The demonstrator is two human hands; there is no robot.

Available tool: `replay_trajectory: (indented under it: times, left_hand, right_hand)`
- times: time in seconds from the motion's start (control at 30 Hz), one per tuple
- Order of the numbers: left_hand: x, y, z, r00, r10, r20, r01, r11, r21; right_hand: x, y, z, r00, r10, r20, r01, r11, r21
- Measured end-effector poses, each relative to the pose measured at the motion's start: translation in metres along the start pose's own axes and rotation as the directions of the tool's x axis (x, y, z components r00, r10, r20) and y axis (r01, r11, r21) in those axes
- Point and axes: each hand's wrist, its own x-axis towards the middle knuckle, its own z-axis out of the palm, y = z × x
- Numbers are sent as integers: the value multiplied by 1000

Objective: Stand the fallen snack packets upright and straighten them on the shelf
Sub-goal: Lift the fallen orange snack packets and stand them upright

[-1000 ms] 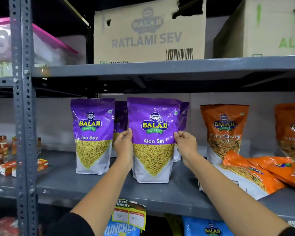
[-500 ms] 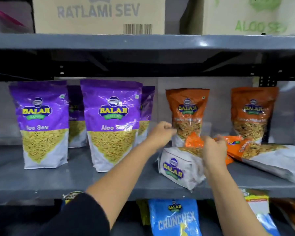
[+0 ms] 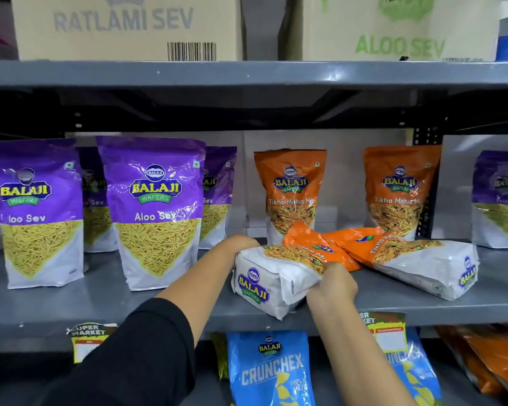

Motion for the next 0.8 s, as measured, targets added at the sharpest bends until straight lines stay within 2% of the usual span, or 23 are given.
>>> replay_trajectory:
  times: [0.03,0.07,0.1,0.13,0.17,0.23,0.3,0.47,0.57,0.63,0.8]
  left_hand:
    - [-5,1,-1,999,-10,-49,8,999,-48]
    - [-8,0,-1,994,-24,-110,12,994,-106]
    - [-10,-1,-2,984,-43,-173,11,983,-181]
    - [-11,-2,-3,972,-65,-228,-3,959,-283]
    - [-14,-2,-3,952,-85,-294,-46,911,-411]
    - [-24,-2,-6,901,-148,-408,-151,774,-615]
    - [-37,-1,-10,853,-187,-488,-260,658,-707]
    - [-59,-7,-14,692,-233,-683,-534,471,-702]
    - [-64,-9,-11,636,-288,-716,-627,348,-697]
    - [-68,-9,-7,628,-322,-708,-656,270,-705]
    - [-60,-12,17,665,-357,-656,-633,197,-749]
  right_hand:
    - [-2,-2,0,996,73,56,-76,995,69]
    - [-6,-6,2,987,144,66,-148,987,60]
    - [-7,-8,3,987,142,75,-145,989,26]
    - [-8,-10,4,979,193,69,-198,977,82]
    - [1,-6,2,975,212,73,-220,967,131]
    - [4,-6,1,974,210,87,-220,968,122]
    - [1,-8,7,964,217,155,-232,969,86]
    - [-1,-25,26,884,229,407,-279,958,69]
    - [-4,-42,41,875,188,446,-215,976,10]
    - [-5,-49,46,877,148,457,-151,988,-30]
    - [0,-61,45,890,49,454,4,993,-116]
